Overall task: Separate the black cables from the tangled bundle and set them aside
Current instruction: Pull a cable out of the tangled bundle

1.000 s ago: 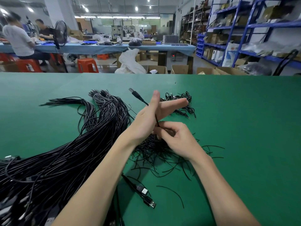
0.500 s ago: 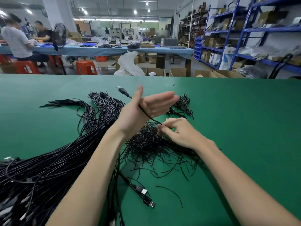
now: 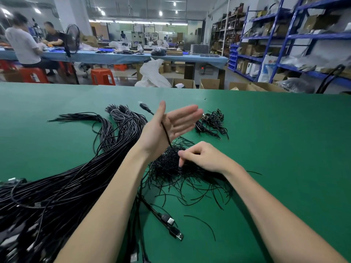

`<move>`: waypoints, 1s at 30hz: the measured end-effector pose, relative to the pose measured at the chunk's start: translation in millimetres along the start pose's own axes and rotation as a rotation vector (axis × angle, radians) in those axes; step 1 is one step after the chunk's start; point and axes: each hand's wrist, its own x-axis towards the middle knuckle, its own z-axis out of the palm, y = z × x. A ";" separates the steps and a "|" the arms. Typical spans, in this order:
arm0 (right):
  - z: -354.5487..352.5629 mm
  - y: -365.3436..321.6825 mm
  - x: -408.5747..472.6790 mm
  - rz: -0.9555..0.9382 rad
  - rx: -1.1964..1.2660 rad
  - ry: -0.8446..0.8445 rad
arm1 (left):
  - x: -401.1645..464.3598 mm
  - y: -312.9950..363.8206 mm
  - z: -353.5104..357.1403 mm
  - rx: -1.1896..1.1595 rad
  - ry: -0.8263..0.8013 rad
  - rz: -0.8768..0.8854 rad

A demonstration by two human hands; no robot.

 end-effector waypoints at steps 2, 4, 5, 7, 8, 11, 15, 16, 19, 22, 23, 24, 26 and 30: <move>-3.7 -10.7 9.5 0.029 0.066 -0.020 | -1.6 -1.3 2.0 0.081 -0.131 -0.109; -13.9 -14.2 21.1 0.067 0.178 0.035 | -5.5 -3.9 0.8 0.203 -0.264 -0.275; -22.5 -13.7 26.5 0.078 0.090 0.063 | -7.2 -6.1 0.2 0.263 -0.309 -0.371; -35.5 -17.3 35.2 0.096 -0.139 0.081 | -9.4 -12.9 -0.7 0.398 -0.324 -0.533; -41.7 -20.8 37.7 0.081 -0.195 0.060 | -9.2 -16.7 -1.2 0.487 -0.296 -0.580; -52.5 -38.0 42.6 0.024 -0.182 0.037 | -5.5 -24.5 -4.2 0.636 -0.161 -0.606; -49.6 -47.8 37.8 -0.072 -0.063 0.101 | 0.6 -30.1 -13.4 0.467 0.110 -0.474; -44.9 -47.0 33.4 -0.099 -0.004 0.128 | 1.3 -32.5 -17.3 0.467 0.212 -0.444; -27.7 -37.0 21.4 -0.153 0.221 0.194 | 2.5 -38.8 -25.2 0.467 0.276 -0.336; -13.7 -26.3 17.8 -0.123 0.465 0.147 | 4.0 -39.1 -29.8 0.345 0.273 -0.247; -9.2 -24.8 17.2 -0.087 0.541 0.109 | 4.4 -38.1 -28.8 0.307 0.244 -0.222; -6.1 -22.1 18.1 -0.059 0.575 0.076 | 4.4 -37.5 -26.4 0.289 0.206 -0.211; -0.8 -21.7 19.6 -0.017 0.577 0.033 | 2.2 -38.0 -20.6 0.277 0.148 -0.214; -1.0 -20.8 19.9 0.101 0.383 -0.075 | -3.2 -27.2 -14.0 0.258 0.073 -0.203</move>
